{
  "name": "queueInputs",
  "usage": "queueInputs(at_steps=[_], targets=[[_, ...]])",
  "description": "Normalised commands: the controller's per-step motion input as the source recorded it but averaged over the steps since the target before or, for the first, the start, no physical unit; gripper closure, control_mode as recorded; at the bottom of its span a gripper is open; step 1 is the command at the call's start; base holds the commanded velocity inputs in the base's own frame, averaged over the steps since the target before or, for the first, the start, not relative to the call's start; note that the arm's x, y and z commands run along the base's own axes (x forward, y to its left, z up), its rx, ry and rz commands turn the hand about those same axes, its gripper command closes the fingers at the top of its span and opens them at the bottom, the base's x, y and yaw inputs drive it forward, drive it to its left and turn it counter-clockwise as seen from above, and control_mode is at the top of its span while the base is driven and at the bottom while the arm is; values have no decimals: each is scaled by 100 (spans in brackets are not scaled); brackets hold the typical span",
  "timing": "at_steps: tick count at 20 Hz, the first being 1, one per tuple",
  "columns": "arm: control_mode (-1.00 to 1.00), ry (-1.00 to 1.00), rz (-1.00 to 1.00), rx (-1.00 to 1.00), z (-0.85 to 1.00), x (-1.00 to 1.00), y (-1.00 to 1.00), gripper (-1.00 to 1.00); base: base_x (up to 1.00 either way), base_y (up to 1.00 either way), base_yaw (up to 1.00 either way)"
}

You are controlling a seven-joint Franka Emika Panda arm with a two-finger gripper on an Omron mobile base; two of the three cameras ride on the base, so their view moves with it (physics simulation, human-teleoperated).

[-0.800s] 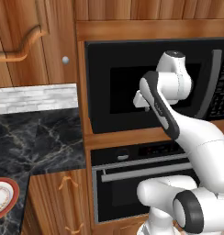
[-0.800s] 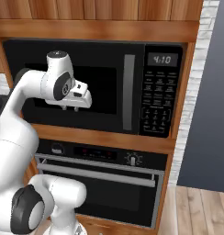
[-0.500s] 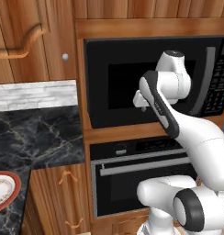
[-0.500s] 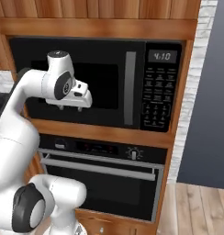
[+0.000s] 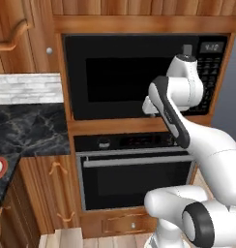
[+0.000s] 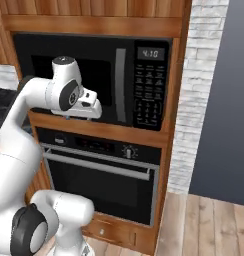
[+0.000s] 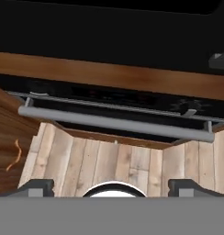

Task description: Take the baked cake out of the oven and place it on the plate for cooling. Then close the oven door.

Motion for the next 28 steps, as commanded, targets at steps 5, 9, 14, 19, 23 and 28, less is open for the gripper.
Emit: queueInputs(at_steps=[5,9,14,19,23,28], targets=[[100,0,0,0,0,0,0,-100,-7,-94,56],[100,0,0,0,0,0,0,-100,-6,-84,62],[100,0,0,0,0,0,0,-100,0,-36,47],[100,0,0,0,0,0,0,-100,0,-5,34],[100,0,0,0,0,0,0,-100,0,-6,30],[100,0,0,0,0,0,0,-100,-1,-19,30]])
